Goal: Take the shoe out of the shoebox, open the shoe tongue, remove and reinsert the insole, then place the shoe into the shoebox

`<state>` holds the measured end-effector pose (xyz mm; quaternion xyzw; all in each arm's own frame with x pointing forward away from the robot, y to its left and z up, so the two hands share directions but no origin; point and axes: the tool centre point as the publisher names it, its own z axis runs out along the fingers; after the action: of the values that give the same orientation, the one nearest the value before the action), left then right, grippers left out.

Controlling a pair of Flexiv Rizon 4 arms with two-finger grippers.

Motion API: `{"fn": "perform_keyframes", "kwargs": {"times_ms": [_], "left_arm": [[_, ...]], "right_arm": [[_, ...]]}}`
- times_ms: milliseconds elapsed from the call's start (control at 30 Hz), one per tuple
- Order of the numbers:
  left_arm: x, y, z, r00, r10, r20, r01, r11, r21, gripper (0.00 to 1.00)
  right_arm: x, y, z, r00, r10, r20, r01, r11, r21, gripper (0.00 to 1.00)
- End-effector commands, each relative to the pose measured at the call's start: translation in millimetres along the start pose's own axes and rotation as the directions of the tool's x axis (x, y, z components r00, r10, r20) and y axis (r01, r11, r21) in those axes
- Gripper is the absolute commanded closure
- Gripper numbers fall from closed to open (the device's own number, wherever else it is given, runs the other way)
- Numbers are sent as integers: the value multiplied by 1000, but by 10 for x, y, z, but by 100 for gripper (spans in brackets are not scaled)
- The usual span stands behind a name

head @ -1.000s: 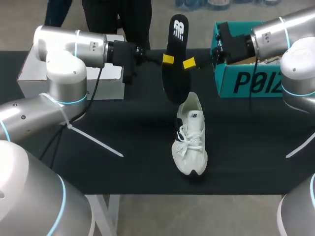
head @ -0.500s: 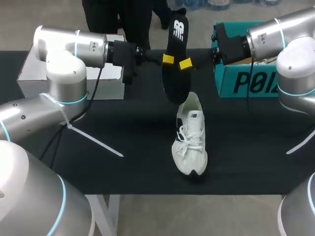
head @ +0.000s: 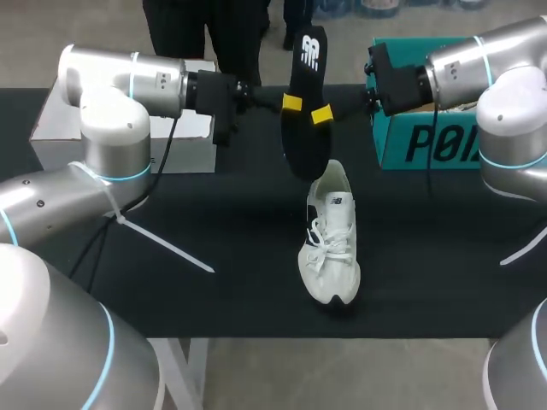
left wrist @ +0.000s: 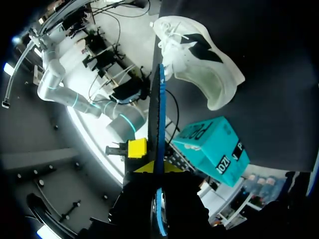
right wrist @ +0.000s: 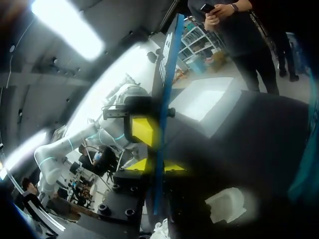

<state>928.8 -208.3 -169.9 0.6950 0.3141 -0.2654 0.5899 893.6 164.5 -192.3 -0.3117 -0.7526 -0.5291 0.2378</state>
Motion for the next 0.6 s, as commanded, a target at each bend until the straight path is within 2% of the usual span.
{"fn": "perform_keyframes", "kwargs": {"times_ms": [33, 300, 500, 533, 567, 600], "left_arm": [[13, 2, 16, 1000, 2, 1, -2, 1000, -1, 100], [13, 2, 16, 1000, 2, 1, -2, 1000, -1, 100], [13, 2, 16, 1000, 2, 1, -2, 1000, -1, 100], [13, 2, 16, 1000, 2, 1, -2, 1000, -1, 93], [13, 2, 16, 1000, 2, 1, -2, 1000, -1, 0], [13, 2, 16, 1000, 2, 1, -2, 1000, -1, 0]], "right_arm": [[-14, 2, 7, 1000, 0, 0, 0, 1000, -1, 100], [-18, 30, 12, 1000, -5, -8, 5, 1000, 2, 100], [48, 77, 11, 1000, -14, -10, 14, 1000, 0, 100], [59, 85, 10, 1000, -16, -10, 16, 1000, -1, 100], [67, 90, 11, 1000, -17, -10, 17, 1000, -2, 100], [74, 93, 13, 1000, -19, -7, 19, 1000, -2, 100]]}}
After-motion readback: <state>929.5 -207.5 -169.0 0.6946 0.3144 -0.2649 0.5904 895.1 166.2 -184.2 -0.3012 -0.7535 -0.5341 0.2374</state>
